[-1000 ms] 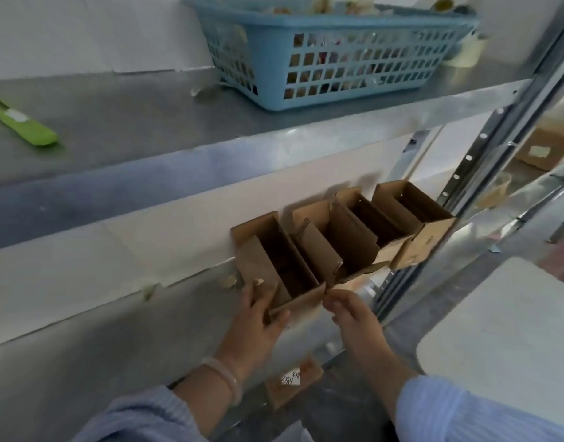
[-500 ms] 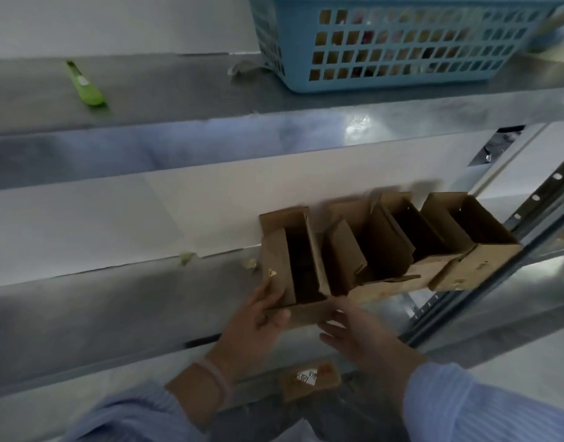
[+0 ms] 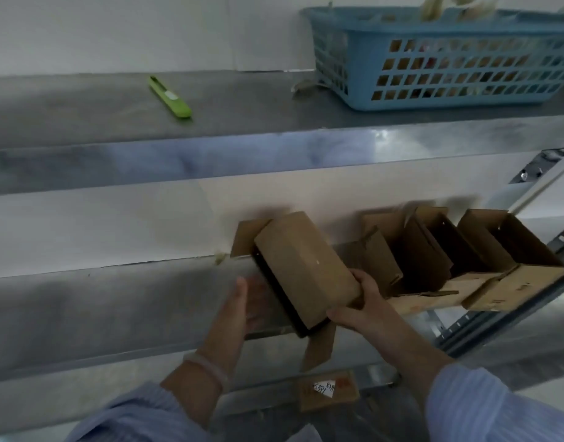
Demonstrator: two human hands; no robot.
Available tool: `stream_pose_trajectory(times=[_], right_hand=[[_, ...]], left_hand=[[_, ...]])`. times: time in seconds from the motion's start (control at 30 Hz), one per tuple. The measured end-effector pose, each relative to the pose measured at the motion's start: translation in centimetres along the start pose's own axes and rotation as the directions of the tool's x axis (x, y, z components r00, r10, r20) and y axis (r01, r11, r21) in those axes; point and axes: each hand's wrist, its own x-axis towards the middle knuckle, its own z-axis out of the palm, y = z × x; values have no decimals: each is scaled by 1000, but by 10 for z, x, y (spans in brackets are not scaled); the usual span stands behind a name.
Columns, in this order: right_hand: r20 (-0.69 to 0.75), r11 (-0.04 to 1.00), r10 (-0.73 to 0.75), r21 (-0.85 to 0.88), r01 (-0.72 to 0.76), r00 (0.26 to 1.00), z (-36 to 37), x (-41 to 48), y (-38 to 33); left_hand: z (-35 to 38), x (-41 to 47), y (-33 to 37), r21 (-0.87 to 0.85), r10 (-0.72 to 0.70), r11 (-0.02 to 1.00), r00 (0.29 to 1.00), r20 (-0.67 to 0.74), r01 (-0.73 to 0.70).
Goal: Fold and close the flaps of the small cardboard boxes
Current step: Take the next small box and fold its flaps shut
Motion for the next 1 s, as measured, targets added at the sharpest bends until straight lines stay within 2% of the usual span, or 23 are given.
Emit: stream_pose_trajectory(times=[0.07,0.13,0.23,0.27,0.33,0.4,0.57,0.6,0.67,0.77,0.83,0.9,1.0], right_hand=[[70,963,-154,-213,166,986,12,3,-13],[169,887,-286,-325,327,943,29,8,-23],[307,687,-439,-491,536,844,57,18,-33],[359,597,-492,-524,608,793,67,23,-35],[455,410,-550,-584,701,701,88,34,-37],[501,286,-549,-640,714,669,109,48,-32],[558,112,-510,-711,694,654,154,74,-20],[574,101,-488,-711,695,658,163,78,-15],[555,156,-471,-712,684,686,178,84,-9],[438,227,-552,-740,634,709,197,88,-10],[467,141,-534,-773,619,705,214,91,-11],[518,28,-487,-795,605,703,231,94,-6],[499,-19,-441,-836,549,746,246,100,2]], left_hand=[[-22,9,20,-170,-24,985,986,-165,-5],[-50,15,39,-186,38,977,948,-315,-101],[-95,17,59,61,244,968,847,-472,-245],[-108,16,63,145,289,957,840,-459,-250],[-128,12,69,241,289,947,887,-360,-211],[-143,9,71,297,257,940,923,-288,-169],[-181,4,56,357,243,926,917,-315,-123],[-189,5,52,373,246,919,923,-297,-125],[-203,7,45,459,269,878,935,-232,-138],[-215,13,36,634,260,767,952,-162,-101],[-218,15,27,707,161,707,978,-134,-19],[-219,16,19,711,83,703,991,-102,14],[-221,19,17,676,112,737,980,-162,27]])
